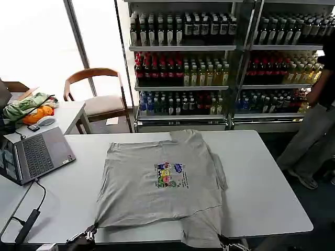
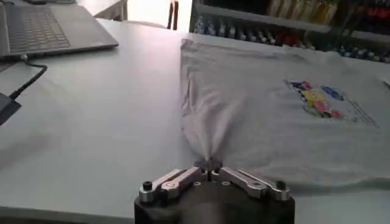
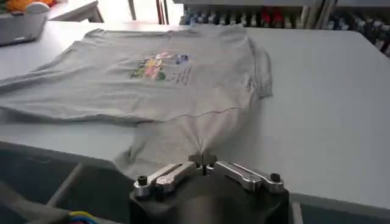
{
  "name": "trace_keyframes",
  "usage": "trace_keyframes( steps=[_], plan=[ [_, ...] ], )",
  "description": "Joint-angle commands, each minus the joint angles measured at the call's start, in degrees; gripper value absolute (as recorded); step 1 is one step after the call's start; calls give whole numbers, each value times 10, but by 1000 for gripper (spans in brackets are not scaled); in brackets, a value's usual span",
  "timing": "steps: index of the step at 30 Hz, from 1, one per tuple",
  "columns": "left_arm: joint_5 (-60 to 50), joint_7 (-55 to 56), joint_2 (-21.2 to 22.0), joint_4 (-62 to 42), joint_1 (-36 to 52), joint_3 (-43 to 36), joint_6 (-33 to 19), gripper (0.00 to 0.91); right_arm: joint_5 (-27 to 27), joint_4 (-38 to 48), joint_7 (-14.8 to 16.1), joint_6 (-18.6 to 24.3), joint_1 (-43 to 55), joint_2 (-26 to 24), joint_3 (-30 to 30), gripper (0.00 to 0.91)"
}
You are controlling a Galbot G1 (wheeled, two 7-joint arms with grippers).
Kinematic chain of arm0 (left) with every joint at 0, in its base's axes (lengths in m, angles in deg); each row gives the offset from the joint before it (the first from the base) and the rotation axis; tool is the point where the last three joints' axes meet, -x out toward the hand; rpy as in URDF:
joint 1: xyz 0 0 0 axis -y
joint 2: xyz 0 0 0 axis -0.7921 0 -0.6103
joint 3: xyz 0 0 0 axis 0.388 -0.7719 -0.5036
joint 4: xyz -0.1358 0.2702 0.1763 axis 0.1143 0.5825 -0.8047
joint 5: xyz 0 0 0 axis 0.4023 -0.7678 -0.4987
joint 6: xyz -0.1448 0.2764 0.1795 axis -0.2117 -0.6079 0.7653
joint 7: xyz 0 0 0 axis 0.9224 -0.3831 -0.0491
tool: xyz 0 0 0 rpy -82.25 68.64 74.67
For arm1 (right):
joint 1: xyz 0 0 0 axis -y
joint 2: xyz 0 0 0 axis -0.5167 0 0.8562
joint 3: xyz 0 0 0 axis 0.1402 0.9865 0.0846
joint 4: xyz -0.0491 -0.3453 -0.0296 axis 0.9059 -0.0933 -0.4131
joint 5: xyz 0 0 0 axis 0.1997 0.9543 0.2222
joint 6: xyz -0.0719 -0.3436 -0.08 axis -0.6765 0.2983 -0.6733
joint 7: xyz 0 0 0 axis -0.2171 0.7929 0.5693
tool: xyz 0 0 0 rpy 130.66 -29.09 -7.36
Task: Fold and organize the clothes.
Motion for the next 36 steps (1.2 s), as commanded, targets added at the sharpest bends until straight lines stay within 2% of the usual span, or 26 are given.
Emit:
trace_keyframes(
  steps=[1, 6, 13, 18, 26, 31, 36],
  plan=[
    [1, 1, -11, 22, -28, 27, -1, 10, -6, -9, 10, 27, -3, -11, -6, 0],
    [5, -1, -22, 22, -6, 46, -1, 10, -4, -3, 10, 49, 32, -6, -5, 0],
    [22, -7, -59, -2, 64, 33, -1, 10, -30, 26, 6, 47, 139, -2, 3, 0],
    [30, -4, -89, -40, 140, 4, -1, 10, -39, 65, -1, 29, 216, 15, 24, 0],
    [100, -4, -157, -114, 235, -38, -1, 10, -48, 125, -22, 18, 324, 26, 68, 0],
    [116, -7, -177, -168, 314, -74, -1, 10, -48, 169, -32, 8, 396, 59, 94, 0],
    [141, -5, -189, -205, 378, -102, -1, 10, -50, 205, -34, -3, 448, 71, 105, 0]
  ],
)
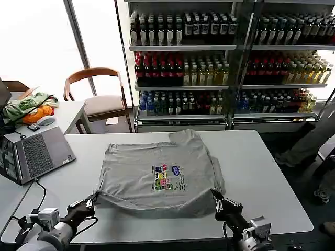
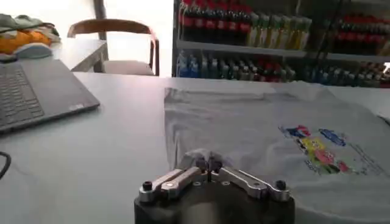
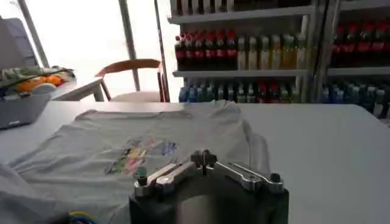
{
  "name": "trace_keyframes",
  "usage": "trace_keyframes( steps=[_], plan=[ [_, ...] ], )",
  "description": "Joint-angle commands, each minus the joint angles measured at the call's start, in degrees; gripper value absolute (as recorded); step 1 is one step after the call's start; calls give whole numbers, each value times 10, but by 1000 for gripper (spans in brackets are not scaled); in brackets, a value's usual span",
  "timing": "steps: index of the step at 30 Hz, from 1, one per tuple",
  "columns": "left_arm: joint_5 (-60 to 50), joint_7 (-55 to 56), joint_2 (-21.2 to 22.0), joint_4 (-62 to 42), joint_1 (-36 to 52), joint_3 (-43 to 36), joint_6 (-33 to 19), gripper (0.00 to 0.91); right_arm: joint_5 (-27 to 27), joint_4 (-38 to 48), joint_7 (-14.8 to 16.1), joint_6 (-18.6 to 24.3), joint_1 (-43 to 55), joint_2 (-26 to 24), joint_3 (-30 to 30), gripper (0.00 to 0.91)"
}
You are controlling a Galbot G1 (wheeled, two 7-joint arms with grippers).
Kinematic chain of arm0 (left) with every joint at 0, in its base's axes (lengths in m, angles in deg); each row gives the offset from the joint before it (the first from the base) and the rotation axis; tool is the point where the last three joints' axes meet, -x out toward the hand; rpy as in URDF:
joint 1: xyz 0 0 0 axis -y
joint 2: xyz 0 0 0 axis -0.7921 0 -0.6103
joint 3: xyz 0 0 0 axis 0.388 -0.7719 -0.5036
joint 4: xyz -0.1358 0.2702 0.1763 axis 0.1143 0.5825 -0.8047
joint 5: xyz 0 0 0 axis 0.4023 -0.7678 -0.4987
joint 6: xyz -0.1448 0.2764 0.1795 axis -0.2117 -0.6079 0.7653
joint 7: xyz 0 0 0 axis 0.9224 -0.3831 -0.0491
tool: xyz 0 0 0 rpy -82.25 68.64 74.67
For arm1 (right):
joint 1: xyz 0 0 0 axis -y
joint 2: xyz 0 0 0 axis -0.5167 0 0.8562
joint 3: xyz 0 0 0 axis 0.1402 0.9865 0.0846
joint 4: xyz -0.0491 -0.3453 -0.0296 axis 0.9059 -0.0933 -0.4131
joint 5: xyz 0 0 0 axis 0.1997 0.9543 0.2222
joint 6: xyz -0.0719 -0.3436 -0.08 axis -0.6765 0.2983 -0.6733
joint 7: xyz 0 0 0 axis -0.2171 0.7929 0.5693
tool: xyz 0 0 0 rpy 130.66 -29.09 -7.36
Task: Fold and organize the clothes.
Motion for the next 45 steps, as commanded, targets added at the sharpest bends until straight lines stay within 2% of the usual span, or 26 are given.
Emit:
trace_keyframes(
  steps=[1, 10, 15, 16, 17, 21, 29, 39, 45],
  plan=[
    [58, 0, -56, -118, 192, -74, -1, 10, -5, 63, -6, -10, 111, 20, 25, 0],
    [60, 1, -49, -194, 287, -137, 0, 10, 2, 155, -8, -21, 215, 58, 56, 0],
    [55, 1, -37, -243, 328, -163, -1, 10, 40, 215, -8, -33, 265, 72, 86, 0],
    [52, 2, -34, -250, 333, -167, -1, 393, 51, 231, -9, -32, 273, 77, 90, 877],
    [52, 4, -30, -259, 337, -170, -1, 907, 63, 245, -12, -32, 282, 80, 96, 907],
    [42, -7, -24, -281, 339, -171, 0, 907, 74, 287, -7, -39, 303, 97, 108, 907],
    [20, -14, -25, -261, 305, -149, 0, 907, 75, 296, 1, -41, 302, 101, 112, 907],
    [19, -9, -45, -212, 256, -95, -1, 907, 59, 252, -8, -32, 272, 94, 94, 907],
    [17, -2, -46, -144, 176, -56, -1, 907, 51, 188, -11, -23, 192, 63, 65, 907]
  ],
)
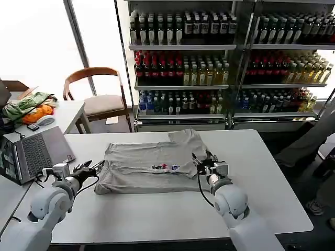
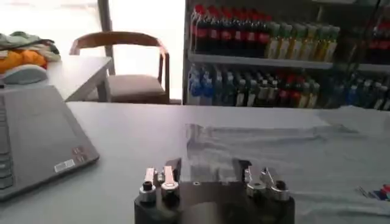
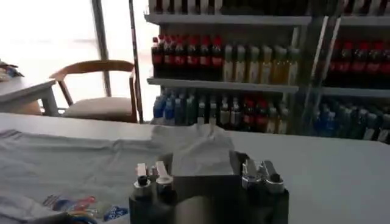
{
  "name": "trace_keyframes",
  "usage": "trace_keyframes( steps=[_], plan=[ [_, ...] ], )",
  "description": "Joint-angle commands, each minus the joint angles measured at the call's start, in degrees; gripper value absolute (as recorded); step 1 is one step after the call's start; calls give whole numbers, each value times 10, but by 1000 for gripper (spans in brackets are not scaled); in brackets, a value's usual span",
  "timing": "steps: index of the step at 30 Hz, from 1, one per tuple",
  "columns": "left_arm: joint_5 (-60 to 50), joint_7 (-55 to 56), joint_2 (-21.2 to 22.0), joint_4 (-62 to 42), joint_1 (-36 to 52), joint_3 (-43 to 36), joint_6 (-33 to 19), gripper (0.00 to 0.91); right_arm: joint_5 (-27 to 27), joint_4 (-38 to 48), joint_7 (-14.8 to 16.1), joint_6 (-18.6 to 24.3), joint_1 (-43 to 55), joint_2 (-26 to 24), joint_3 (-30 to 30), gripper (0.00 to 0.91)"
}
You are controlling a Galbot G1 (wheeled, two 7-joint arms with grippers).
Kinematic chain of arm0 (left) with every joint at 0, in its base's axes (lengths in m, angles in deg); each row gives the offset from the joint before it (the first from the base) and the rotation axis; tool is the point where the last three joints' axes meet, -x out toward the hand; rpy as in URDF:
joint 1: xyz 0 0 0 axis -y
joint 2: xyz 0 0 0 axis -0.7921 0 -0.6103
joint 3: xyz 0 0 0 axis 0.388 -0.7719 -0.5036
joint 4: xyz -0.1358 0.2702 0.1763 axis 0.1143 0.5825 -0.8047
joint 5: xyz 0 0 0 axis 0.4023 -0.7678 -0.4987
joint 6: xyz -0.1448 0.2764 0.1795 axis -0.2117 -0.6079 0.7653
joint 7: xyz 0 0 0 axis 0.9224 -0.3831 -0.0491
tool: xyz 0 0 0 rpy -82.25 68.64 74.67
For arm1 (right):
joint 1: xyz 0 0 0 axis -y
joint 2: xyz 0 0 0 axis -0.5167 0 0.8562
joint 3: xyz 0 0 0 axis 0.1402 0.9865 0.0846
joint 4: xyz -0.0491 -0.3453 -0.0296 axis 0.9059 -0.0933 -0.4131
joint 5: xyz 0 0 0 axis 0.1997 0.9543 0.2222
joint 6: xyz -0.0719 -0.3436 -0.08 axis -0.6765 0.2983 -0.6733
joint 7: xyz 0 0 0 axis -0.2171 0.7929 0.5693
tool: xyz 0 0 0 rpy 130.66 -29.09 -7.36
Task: Fold and organize the clothes.
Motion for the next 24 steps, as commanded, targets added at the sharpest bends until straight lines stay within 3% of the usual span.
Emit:
trace_keyframes(
  steps=[1, 10, 21, 23, 24],
  plan=[
    [-9, 7, 1, 83, -106, 56, 0, 907, -5, -46, -1, 6, -62, -16, -19, 907],
    [-36, 13, 41, 94, -160, 52, 0, 907, -10, -110, -8, -7, -155, -38, -42, 907],
    [-37, 10, 57, 78, -167, 42, 0, 907, -44, -119, -73, -20, -200, -38, -62, 907],
    [-37, 10, 58, 79, -172, 43, 0, 907, -52, -125, -84, -24, -210, -41, -70, 867],
    [-37, 10, 59, 80, -173, 43, 0, 907, -54, -127, -85, -25, -216, -43, -71, 675]
  ],
)
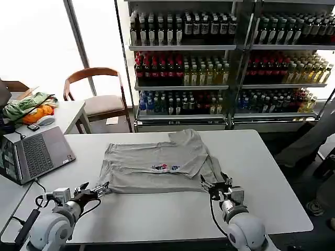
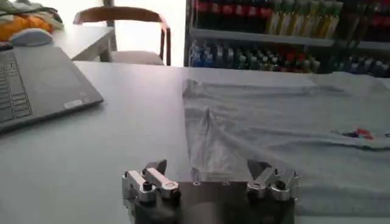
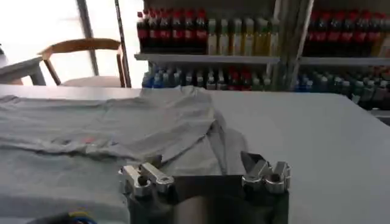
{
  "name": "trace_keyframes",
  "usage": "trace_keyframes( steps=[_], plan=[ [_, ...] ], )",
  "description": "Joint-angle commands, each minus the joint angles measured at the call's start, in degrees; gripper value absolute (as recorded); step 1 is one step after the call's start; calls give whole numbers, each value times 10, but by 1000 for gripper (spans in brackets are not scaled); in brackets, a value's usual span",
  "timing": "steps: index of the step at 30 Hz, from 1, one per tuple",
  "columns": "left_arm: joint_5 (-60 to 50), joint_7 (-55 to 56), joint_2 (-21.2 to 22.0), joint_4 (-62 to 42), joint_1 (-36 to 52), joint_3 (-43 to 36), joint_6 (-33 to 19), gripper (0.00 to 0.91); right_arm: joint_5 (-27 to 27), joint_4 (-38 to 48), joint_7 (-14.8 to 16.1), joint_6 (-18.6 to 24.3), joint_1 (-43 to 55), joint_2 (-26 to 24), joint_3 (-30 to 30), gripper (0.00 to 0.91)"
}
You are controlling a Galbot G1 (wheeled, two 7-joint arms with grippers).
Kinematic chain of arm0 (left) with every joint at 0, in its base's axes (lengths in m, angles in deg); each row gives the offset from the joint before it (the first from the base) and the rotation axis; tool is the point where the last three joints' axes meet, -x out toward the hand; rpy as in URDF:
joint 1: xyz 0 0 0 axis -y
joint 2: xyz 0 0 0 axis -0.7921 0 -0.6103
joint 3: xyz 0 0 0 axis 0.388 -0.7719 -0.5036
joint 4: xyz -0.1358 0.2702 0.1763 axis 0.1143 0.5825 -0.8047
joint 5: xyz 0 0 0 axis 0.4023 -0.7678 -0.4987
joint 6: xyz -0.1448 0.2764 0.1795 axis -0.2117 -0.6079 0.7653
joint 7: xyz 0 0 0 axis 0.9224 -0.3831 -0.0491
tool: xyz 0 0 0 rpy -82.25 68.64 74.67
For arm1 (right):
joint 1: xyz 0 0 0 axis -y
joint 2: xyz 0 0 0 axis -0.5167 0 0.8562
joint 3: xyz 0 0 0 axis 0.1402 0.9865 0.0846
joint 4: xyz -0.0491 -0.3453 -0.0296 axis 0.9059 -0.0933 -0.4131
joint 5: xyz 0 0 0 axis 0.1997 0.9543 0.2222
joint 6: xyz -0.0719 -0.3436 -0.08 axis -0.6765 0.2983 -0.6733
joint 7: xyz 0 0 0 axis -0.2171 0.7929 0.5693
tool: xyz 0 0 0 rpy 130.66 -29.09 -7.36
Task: Fold and organize the clothes.
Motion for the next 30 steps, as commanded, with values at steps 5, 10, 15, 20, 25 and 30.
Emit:
trace_keyframes(
  steps=[5, 10, 15, 20, 25, 30],
  plan=[
    [-4, 2, 16, 9, -29, 3, 0, 615, -23, -21, -33, -7, -56, -4, -15, 60],
    [1, 2, 16, 3, -24, 2, 0, 0, -23, -19, -36, -13, -59, 0, -7, 0],
    [9, 0, 15, 5, -26, 4, 0, 0, -33, -20, -38, -11, -68, -1, -5, 0],
    [11, -4, 16, -3, -20, 3, 0, 0, -42, -9, -37, -8, -56, 3, 1, 0],
    [11, -8, 15, -6, -17, 3, 0, 0, -53, -3, -35, -9, -43, 7, 4, 0],
    [11, -13, 13, -8, -18, 4, -1, 0, -65, 0, -38, -9, -39, 9, 6, 0]
  ],
)
